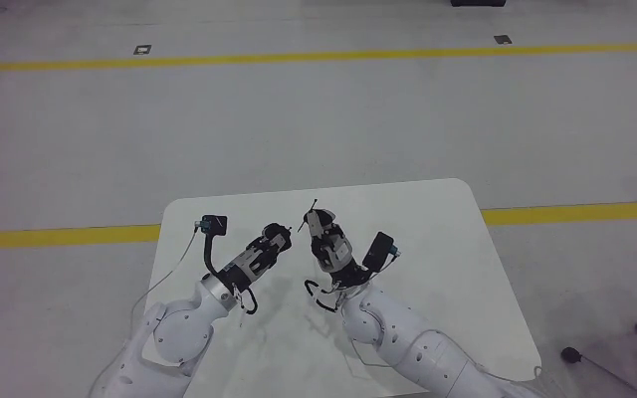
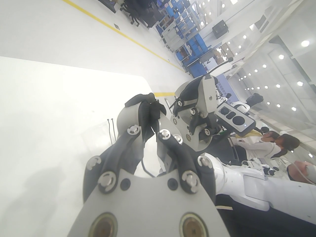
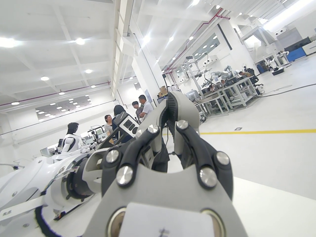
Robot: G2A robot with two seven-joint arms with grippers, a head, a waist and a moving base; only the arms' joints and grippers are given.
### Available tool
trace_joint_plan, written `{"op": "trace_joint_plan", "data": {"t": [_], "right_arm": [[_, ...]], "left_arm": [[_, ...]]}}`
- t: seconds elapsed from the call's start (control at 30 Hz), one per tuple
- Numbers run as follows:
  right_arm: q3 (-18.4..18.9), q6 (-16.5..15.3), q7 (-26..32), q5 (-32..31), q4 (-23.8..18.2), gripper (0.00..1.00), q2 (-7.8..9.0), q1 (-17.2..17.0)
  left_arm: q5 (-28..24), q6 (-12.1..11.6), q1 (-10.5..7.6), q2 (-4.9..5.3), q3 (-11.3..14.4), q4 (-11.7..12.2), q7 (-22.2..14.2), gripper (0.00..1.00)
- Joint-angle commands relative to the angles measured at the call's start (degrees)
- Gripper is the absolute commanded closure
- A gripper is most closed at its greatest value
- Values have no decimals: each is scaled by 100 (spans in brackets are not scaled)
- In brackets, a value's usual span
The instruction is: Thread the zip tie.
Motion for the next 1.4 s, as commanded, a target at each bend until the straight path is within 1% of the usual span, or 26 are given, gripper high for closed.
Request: {"op": "trace_joint_plan", "data": {"t": [0.0, 0.17, 0.3, 0.63, 0.87, 1.03, 1.17, 1.37], "right_arm": [[41, -32, -126, -117, 67, 100, -22, -31], [52, -90, -611, -380, 330, 100, -122, -8], [-23, -90, -898, -467, 579, 100, -241, 97], [-262, -90, -1320, -542, 1209, 100, -536, 407], [-342, -90, -1677, -699, 1604, 100, -696, 542], [-342, -90, -1677, -699, 1604, 100, -696, 542], [-342, -90, -1677, -699, 1604, 100, -696, 542], [-342, -90, -1677, -699, 1604, 100, -696, 542]], "left_arm": [[0, 0, 0, 0, 0, 0, 0, 100], [0, 0, 0, 0, 0, 0, 0, 100], [0, 0, 0, 0, 0, 0, 0, 100], [0, 0, 0, 0, 0, 0, 0, 100], [0, 0, 0, 0, 0, 0, 0, 100], [-33, 22, 3, -3, 10, 12, 28, 100], [-435, 214, 35, -14, 21, 16, 4, 100], [-994, 416, 136, 4, -111, -55, -198, 100]]}}
